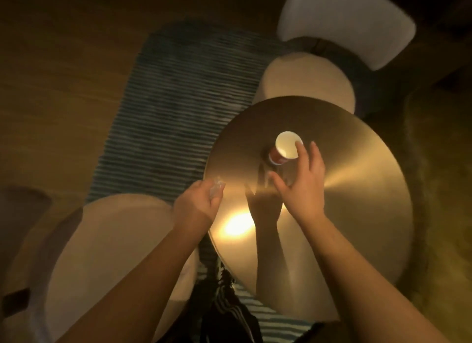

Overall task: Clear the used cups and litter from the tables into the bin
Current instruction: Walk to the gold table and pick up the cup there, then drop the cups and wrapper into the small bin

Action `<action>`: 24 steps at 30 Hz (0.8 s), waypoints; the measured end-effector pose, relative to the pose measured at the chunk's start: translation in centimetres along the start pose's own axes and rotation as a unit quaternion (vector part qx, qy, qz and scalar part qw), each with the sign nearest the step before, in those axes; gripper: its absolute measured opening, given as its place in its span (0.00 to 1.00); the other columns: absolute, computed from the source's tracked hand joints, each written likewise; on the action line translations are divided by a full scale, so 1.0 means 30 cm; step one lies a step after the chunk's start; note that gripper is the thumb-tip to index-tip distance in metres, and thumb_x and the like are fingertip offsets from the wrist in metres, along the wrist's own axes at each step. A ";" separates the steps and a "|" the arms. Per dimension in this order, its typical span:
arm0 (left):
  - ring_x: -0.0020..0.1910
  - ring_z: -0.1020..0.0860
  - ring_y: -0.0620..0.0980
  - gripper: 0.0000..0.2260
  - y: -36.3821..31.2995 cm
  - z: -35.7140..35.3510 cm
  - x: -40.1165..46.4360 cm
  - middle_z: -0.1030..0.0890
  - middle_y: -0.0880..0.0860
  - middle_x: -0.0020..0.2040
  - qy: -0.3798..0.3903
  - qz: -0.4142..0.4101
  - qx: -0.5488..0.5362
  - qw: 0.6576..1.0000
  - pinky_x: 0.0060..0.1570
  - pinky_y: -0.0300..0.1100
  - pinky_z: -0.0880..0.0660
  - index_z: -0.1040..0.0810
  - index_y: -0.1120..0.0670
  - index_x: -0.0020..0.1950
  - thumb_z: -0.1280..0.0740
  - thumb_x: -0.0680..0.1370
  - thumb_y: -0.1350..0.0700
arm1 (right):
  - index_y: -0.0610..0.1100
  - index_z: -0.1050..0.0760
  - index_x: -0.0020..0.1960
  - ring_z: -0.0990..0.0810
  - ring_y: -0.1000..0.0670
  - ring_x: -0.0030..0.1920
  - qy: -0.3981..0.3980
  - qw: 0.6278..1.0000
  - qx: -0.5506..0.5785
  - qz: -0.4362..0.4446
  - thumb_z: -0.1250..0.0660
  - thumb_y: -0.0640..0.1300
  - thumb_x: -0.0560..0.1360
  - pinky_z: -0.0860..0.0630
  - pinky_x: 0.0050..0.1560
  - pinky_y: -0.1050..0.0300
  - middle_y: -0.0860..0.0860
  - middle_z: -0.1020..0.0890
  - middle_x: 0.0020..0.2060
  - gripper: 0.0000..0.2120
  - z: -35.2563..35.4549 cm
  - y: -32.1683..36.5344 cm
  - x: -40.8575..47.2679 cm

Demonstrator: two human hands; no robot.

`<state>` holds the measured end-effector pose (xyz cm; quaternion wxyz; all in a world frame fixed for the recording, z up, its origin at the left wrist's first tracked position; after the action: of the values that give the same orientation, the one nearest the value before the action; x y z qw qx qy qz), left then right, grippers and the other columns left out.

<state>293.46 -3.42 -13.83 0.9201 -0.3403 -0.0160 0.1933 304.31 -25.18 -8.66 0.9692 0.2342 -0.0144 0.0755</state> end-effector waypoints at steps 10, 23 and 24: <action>0.39 0.24 0.56 0.12 -0.083 0.003 0.088 0.22 0.55 0.41 -0.016 0.034 0.054 0.998 0.38 0.47 0.28 0.23 0.56 0.45 0.39 0.80 0.49 | 0.50 0.38 0.72 0.34 0.44 0.68 0.121 0.991 0.055 -0.021 0.28 0.54 0.71 0.29 0.64 0.48 0.48 0.35 0.70 0.34 -0.213 -0.117 0.286; 0.40 0.23 0.59 0.09 0.043 0.576 -0.182 0.22 0.57 0.42 -0.211 0.127 0.092 0.965 0.34 0.44 0.33 0.23 0.57 0.46 0.33 0.77 0.51 | 0.50 0.34 0.70 0.34 0.51 0.63 0.201 0.943 0.153 0.217 0.29 0.54 0.71 0.30 0.60 0.55 0.52 0.32 0.63 0.30 -0.111 0.508 -0.013; 0.40 0.23 0.60 0.09 0.076 0.643 -0.250 0.21 0.57 0.42 -0.239 0.149 0.093 0.955 0.34 0.45 0.33 0.23 0.57 0.46 0.33 0.77 0.51 | 0.50 0.33 0.69 0.34 0.51 0.63 0.207 0.935 0.158 0.242 0.29 0.54 0.71 0.30 0.60 0.54 0.51 0.31 0.63 0.30 -0.105 0.595 -0.055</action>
<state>282.64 7.38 0.30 0.8776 -0.1958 -0.1662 0.4049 299.92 -8.27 -3.51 0.8534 0.3532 0.1424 0.3559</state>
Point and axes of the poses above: each hand's wrist, its own x-axis towards the middle knuckle, its own z-axis out of the back of the hand, y = z × x, the point moved 9 cm from there along x, towards the middle knuckle
